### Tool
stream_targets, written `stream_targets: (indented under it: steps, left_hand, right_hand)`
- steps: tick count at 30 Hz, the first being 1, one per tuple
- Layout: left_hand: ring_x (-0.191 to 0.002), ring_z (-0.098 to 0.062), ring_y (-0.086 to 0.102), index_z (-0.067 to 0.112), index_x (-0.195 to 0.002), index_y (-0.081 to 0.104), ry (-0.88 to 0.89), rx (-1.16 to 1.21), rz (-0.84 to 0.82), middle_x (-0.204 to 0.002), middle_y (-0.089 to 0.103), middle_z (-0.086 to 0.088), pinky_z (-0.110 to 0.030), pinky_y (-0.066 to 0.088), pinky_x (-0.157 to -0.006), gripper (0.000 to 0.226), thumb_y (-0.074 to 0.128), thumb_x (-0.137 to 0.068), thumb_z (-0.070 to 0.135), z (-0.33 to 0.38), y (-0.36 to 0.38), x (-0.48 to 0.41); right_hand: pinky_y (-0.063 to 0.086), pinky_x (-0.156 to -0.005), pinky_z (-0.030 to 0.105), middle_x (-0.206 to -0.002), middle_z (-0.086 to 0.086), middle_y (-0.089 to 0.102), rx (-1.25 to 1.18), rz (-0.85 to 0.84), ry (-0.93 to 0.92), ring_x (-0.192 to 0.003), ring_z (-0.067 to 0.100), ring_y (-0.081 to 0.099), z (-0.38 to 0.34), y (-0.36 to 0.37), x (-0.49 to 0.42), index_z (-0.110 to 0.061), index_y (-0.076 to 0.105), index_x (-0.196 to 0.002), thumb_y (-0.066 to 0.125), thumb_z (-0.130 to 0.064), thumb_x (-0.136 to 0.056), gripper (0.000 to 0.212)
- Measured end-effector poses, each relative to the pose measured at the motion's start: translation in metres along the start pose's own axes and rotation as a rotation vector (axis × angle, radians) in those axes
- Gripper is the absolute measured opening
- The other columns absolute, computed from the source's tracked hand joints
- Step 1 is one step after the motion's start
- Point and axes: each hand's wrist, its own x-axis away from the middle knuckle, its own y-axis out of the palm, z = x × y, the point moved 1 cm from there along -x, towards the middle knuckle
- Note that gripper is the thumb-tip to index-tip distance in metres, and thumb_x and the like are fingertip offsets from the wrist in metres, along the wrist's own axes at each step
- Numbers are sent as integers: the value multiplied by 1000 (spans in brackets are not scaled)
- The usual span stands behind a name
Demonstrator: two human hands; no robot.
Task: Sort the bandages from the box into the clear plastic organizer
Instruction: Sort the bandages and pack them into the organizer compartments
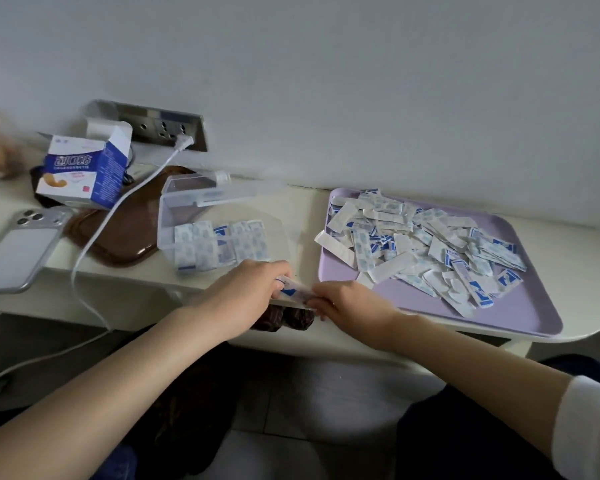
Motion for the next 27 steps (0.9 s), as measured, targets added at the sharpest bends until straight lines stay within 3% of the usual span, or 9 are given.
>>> stream_targets:
  steps: [3, 6, 10, 15, 18, 22, 25, 27]
  left_hand:
    - [-75, -19, 55, 19, -90, 56, 23, -37, 57, -77, 56, 1, -35, 43, -67, 18, 43, -97, 10, -9, -12, 7]
    - [-74, -18, 50, 16, -89, 56, 54, -18, 145, -82, 52, -1, -38, 41, -70, 17, 43, -97, 9, -21, -27, 11]
    - [-70, -17, 50, 19, -93, 58, 86, 22, 307, -89, 51, 1, -46, 45, -68, 25, 47, -91, -3, -38, -46, 12]
    - [-75, -13, 49, 23, -93, 51, 88, 15, 375, -94, 56, 3, -35, 46, -63, 29, 48, -89, -6, -49, -65, 10]
    - [-73, -19, 54, 16, -95, 54, 95, 53, 409, -87, 56, 3, -43, 48, -65, 10, 54, -92, 6, -56, -74, 11]
    - [-71, -19, 53, 15, -96, 54, 59, 8, 514, -88, 57, 5, -34, 45, -59, 6, 58, -92, 17, -65, -83, 10]
    - [-86, -20, 57, 16, -103, 54, -2, -57, 587, -96, 62, 3, -36, 47, -72, 13, 58, -91, 21, -81, -86, 8]
    - [-98, -22, 55, 17, -109, 53, -60, -132, 491, -108, 62, 1, -39, 44, -85, 23, 59, -90, 28, -91, -85, 8]
  right_hand:
    - [43, -74, 39, -98, 10, 62, -9, 54, -35, -90, 32, 58, -21, -2, -10, -10, 53, -100, 44, -27, -98, 19]
    - [46, -79, 40, -103, 6, 66, -47, 145, -36, -93, 28, 60, -48, -10, -25, -14, 53, -115, 48, -29, -96, 25]
    - [47, -74, 43, -80, 1, 62, -79, 245, -89, -75, 26, 58, -79, -24, -48, -11, 59, -96, 48, -30, -96, 22]
    - [50, -70, 36, -66, -8, 58, -137, 277, -73, -58, 9, 55, -99, -29, -68, -8, 61, -92, 48, -26, -96, 23]
    - [42, -66, 36, -63, -3, 54, -50, 275, -61, -62, 22, 48, -103, -28, -78, -5, 62, -87, 49, -25, -96, 26]
    - [42, -66, 37, -66, 12, 59, 27, 292, -44, -65, 26, 49, -103, -36, -98, -2, 63, -76, 52, -23, -93, 29]
    - [28, -48, 22, -51, 7, 36, 6, 299, 52, -51, 17, 26, -101, -47, -112, -10, 44, -52, 54, -19, -90, 40]
    - [25, -42, 21, -49, 2, 24, -31, 324, 146, -51, 15, 17, -97, -55, -122, -14, 32, -47, 54, -15, -88, 47]
